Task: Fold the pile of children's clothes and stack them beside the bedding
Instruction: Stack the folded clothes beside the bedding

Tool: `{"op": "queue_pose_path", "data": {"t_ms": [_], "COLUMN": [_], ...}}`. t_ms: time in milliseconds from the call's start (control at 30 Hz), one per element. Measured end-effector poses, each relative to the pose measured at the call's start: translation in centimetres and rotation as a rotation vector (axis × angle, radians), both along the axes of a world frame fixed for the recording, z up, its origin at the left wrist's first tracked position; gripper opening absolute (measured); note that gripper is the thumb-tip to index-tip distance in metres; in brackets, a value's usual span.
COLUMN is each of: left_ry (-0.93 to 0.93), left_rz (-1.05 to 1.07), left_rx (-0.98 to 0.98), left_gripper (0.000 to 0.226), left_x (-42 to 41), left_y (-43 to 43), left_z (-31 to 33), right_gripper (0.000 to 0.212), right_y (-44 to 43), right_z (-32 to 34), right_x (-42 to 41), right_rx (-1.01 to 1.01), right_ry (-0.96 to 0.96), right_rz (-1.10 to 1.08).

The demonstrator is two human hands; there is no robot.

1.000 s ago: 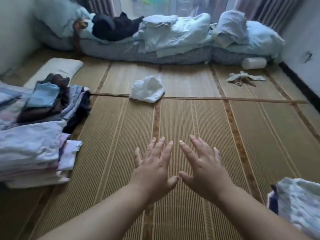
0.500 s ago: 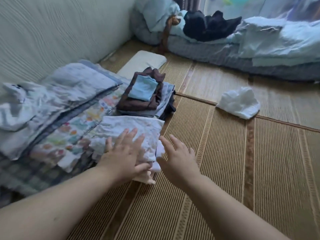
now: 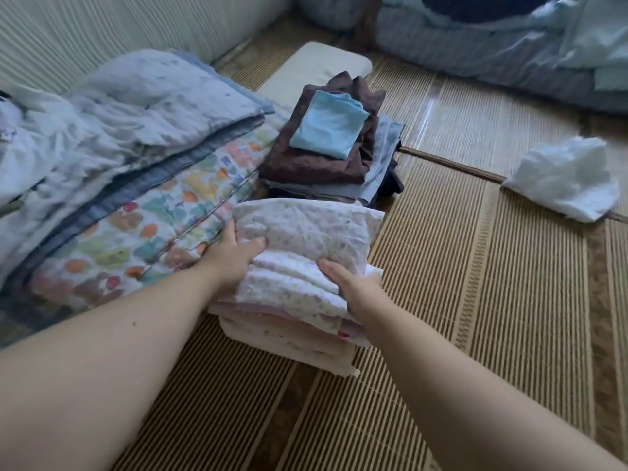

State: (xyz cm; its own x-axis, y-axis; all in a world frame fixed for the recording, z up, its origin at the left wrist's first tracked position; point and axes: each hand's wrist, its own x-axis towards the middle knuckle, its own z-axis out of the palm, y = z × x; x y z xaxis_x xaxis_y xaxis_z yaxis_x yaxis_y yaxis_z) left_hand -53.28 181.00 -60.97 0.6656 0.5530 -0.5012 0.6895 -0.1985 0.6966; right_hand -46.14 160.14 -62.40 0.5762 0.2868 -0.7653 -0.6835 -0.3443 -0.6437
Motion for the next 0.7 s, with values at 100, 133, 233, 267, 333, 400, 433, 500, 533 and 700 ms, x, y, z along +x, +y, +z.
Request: {"op": "queue_pose_path", "data": {"t_ms": [100, 133, 233, 267, 333, 400, 433, 500, 533, 700], "left_ry": [0.072, 0.096, 0.100, 0.097, 0.068, 0.030, 0.016, 0.001, -0.007, -0.168], "left_rz": [0.099, 0.088, 0.047, 0.036, 0.006, -0.020, -0.041, -0.085, -0.093, -0.072], "left_rx": [-0.229, -0.289, -0.428, -0.468, -0.537, -0.588, -0.606, -0.621, -0.615, -0.524], "left_gripper": [0.103, 0.106, 0.108, 0.108, 0.106, 0.108, 0.109, 0.109, 0.110, 0.120], "left_x": [-0.3, -0.6, -1.4, -1.7, -2.1, -2.7, -3.0, -3.4, -3.5, -4.0], "left_y": [0.5, 0.7, 1.0, 1.0, 0.7, 0.5, 0.5, 0.4, 0.2, -0.9], "left_z": [-0.6, -0.6, -1.0, -1.1, -1.5, -1.6, -1.6, -1.4, -1.3, -1.3], "right_gripper": [0.146, 0.144, 0.133, 0.128, 0.113, 0.096, 0.091, 0.087, 0.086, 0.072], "right_y": [0.1, -0.1, -0.4, -0.6, -0.8, -1.1, -1.2, -1.6, -1.7, -2.7], "right_z": [-0.9, -1.1, -1.6, -1.7, -1.8, -1.8, -1.9, -1.9, -1.9, -2.3], "right_x": [0.0, 0.0, -0.3, -0.5, -0.8, -1.0, -1.1, -1.1, -1.1, -0.7], "right_rx": [-0.026, -0.023, 0.028, 0.042, 0.106, 0.230, 0.287, 0.354, 0.375, 0.433], "right_ry": [-0.022, -0.053, -0.123, -0.149, -0.196, -0.213, -0.205, -0.189, -0.184, -0.199], "right_rz": [-0.007, -0.009, 0.002, 0.002, -0.019, -0.073, -0.095, -0.119, -0.124, -0.104]}}
